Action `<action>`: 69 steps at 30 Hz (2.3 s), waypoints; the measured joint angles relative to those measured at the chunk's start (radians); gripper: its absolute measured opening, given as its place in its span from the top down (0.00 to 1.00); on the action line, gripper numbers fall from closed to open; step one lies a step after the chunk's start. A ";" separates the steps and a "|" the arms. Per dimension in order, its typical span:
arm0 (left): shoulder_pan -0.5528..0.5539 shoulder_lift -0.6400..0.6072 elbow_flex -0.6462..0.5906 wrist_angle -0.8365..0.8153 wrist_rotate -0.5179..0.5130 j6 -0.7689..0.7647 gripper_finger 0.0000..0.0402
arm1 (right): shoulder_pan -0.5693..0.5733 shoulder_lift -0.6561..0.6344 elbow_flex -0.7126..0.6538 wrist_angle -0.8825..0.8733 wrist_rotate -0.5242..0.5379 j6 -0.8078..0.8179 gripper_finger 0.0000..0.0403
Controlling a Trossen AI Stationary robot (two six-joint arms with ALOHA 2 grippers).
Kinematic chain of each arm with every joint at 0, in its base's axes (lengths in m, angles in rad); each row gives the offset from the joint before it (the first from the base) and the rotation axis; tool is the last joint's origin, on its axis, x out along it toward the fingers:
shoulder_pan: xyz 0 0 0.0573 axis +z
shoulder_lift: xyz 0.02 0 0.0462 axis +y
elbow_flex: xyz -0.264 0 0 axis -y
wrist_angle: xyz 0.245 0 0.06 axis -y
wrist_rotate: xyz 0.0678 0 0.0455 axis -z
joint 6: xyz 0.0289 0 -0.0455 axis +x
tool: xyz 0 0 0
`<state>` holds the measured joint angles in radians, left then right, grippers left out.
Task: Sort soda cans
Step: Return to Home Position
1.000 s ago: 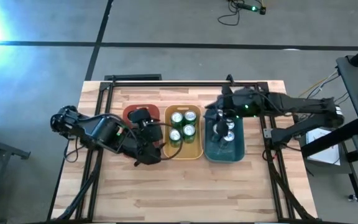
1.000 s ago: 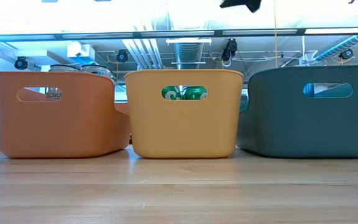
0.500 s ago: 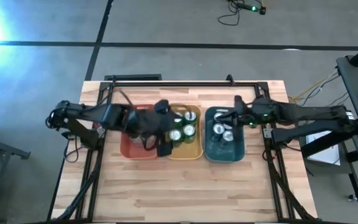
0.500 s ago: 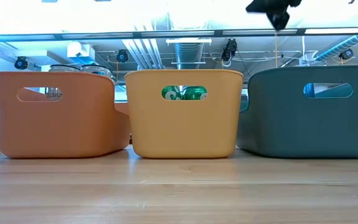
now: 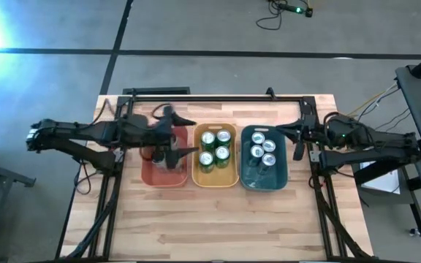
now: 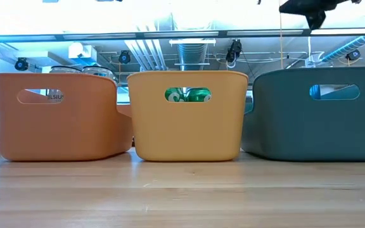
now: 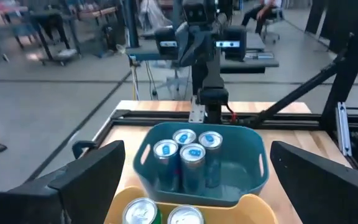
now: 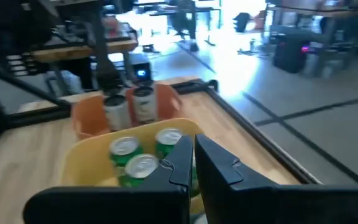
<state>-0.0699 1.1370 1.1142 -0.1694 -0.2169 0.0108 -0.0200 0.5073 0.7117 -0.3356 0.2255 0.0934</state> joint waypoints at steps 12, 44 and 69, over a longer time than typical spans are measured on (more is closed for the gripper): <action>0.089 -0.351 -0.462 0.236 0.026 -0.005 0.04 | 0.000 -0.004 -0.021 -0.014 0.178 -0.029 0.97; 0.121 -1.135 -1.103 0.345 0.211 -0.162 0.04 | 0.007 -0.484 -0.693 0.482 -0.305 -0.003 0.97; 0.120 -1.053 -1.091 0.200 0.219 -0.143 0.04 | 0.007 -0.418 -0.692 0.349 -0.274 0.025 0.97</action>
<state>0.0505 0.0838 0.0235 0.0311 0.0021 -0.1326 -0.0132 0.0894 0.0196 0.0132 -0.0486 0.1184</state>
